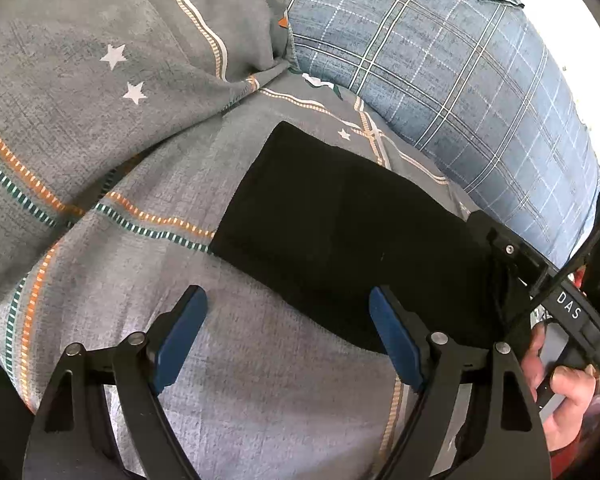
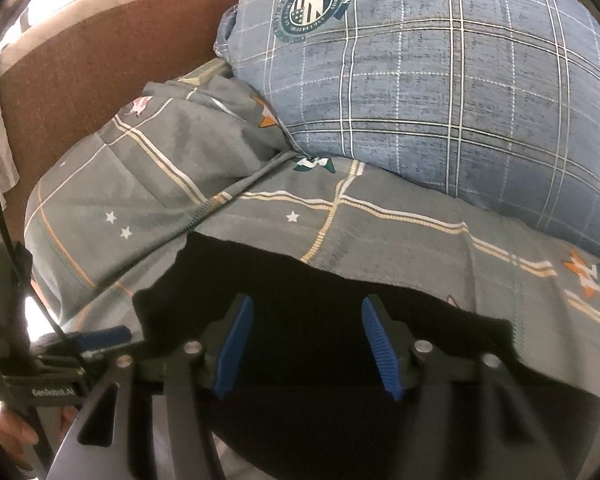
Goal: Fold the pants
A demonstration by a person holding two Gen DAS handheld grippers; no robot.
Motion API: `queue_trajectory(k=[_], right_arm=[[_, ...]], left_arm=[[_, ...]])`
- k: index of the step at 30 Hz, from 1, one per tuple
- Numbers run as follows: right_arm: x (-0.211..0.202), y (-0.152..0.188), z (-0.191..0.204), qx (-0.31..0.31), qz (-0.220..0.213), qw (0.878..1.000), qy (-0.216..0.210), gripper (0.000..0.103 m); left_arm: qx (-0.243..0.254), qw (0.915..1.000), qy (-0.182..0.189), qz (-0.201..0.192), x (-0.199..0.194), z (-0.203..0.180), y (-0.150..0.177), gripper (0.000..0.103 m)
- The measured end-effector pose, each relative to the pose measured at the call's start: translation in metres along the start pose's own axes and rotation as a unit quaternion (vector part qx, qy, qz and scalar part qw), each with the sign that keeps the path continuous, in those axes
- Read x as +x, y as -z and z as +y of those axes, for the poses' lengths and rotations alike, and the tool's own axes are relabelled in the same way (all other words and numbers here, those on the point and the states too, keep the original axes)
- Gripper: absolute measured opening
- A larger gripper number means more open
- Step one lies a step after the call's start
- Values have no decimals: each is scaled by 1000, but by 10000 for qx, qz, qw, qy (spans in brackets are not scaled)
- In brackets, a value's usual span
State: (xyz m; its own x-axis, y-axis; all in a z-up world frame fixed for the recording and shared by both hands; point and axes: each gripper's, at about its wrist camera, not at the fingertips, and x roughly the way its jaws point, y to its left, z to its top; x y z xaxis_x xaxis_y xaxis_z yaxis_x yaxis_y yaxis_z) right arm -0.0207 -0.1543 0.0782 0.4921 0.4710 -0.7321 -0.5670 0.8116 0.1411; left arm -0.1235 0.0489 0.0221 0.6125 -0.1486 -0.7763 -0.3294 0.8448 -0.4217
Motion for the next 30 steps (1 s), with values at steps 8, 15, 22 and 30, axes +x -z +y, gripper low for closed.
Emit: queue_trajectory(k=[8,15,22,30], right_arm=[[20,-13,5,-87,112,9996,-226,63],[48,-29,22,-463,335,9974,-447,66],[96,-52,56,-1241,916,9829,-1003,71],[145,-56,65,-1493,1773,9633,-1356,71]], left_arm=[[-411,9983,411,-26,4,9,-9,84],[-564,9959,709,-48,7,14,-11,84],[-599,9937,944,-121,7,21,-11,84],[-675,9904,1187,-238,8,27,-12,89]])
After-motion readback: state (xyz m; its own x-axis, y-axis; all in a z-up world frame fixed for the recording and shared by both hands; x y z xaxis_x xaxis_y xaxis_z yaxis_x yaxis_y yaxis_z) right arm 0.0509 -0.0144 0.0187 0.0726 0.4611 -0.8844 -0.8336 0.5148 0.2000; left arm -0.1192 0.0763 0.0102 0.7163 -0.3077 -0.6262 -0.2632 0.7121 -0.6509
